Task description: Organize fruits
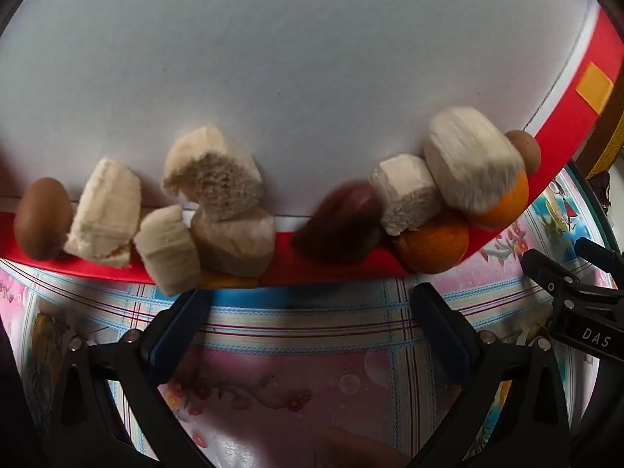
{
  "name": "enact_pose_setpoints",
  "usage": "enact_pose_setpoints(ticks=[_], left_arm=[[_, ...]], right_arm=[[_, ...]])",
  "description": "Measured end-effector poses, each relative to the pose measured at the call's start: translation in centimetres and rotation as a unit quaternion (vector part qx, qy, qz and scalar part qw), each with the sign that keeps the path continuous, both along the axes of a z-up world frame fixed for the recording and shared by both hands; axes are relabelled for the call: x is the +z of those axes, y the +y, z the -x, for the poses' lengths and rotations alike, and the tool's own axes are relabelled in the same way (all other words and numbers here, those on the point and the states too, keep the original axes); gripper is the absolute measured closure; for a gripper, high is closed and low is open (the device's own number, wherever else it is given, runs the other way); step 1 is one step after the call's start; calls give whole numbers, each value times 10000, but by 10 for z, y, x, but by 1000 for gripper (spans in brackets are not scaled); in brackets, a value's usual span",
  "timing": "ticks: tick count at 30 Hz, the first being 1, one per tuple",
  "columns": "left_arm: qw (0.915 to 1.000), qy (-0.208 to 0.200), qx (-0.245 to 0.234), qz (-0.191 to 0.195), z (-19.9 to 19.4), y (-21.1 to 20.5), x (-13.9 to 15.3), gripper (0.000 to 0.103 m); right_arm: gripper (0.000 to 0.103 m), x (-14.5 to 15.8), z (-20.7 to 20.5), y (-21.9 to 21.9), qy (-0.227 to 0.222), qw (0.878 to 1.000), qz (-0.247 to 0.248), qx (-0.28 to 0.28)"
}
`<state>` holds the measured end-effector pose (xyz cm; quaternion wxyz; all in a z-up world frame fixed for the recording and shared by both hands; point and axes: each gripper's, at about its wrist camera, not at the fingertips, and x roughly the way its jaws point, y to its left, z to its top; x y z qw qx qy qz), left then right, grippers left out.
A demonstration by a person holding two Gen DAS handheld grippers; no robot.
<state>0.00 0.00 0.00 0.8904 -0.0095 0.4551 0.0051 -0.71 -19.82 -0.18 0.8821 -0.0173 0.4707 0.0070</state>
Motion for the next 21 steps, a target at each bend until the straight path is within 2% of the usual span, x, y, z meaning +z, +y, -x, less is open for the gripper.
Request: enact_pose_setpoints(ticks=[21], left_arm=[[10000,6,0,0,3,1,0,0]], right_arm=[[0,0,1,0,8,10000,-13,0]])
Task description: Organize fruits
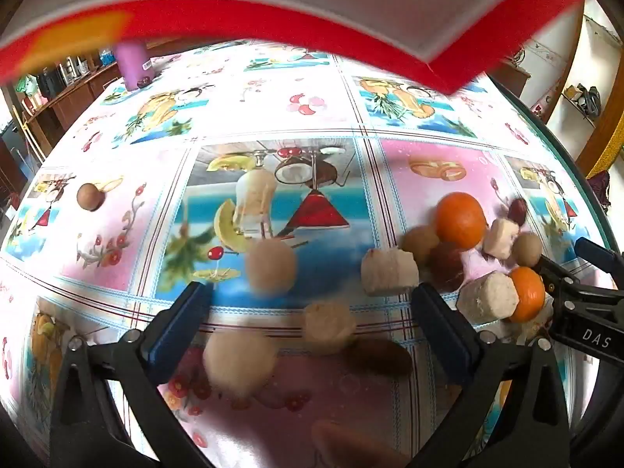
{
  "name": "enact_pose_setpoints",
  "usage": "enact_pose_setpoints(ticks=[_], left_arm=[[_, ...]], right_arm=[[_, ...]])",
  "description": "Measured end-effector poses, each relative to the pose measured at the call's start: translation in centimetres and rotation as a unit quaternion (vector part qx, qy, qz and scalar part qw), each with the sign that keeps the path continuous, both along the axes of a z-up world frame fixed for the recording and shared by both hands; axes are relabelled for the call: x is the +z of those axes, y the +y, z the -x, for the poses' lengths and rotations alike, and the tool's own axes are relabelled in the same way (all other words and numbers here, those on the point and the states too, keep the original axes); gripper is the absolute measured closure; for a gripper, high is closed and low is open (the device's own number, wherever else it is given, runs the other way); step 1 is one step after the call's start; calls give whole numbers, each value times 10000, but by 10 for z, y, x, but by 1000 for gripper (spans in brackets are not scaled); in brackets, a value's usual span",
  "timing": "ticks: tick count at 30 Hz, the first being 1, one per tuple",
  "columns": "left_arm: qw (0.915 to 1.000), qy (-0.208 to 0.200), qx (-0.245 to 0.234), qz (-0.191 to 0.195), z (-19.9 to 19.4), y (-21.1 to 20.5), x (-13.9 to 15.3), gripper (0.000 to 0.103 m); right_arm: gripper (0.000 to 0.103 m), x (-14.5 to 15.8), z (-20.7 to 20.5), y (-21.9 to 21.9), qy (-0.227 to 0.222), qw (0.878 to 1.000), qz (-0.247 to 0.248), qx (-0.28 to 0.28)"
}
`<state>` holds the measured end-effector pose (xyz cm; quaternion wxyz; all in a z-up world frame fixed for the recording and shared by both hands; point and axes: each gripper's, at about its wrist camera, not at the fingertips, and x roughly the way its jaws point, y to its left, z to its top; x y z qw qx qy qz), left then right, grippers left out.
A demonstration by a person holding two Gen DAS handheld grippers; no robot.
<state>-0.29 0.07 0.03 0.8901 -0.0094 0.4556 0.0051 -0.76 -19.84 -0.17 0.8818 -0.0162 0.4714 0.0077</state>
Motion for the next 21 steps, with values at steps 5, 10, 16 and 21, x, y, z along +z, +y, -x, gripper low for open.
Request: enact_pose_setpoints(ticks=[5,10,16,21], left_arm=[[10000,7,-3,2,-3,1,0,0],[10000,4,-3,2,-2,1,0,0],[10000,3,-2,3,-2,1,-1,0],[10000,2,-2,2,-2,0,-1,0]], right_arm=[[0,0,0,0,3,10000,0,0],[0,0,0,0,3,10000,-2,0],[0,0,0,-1,3,10000,-10,-1],[0,0,0,-1,3,10000,-11,0]])
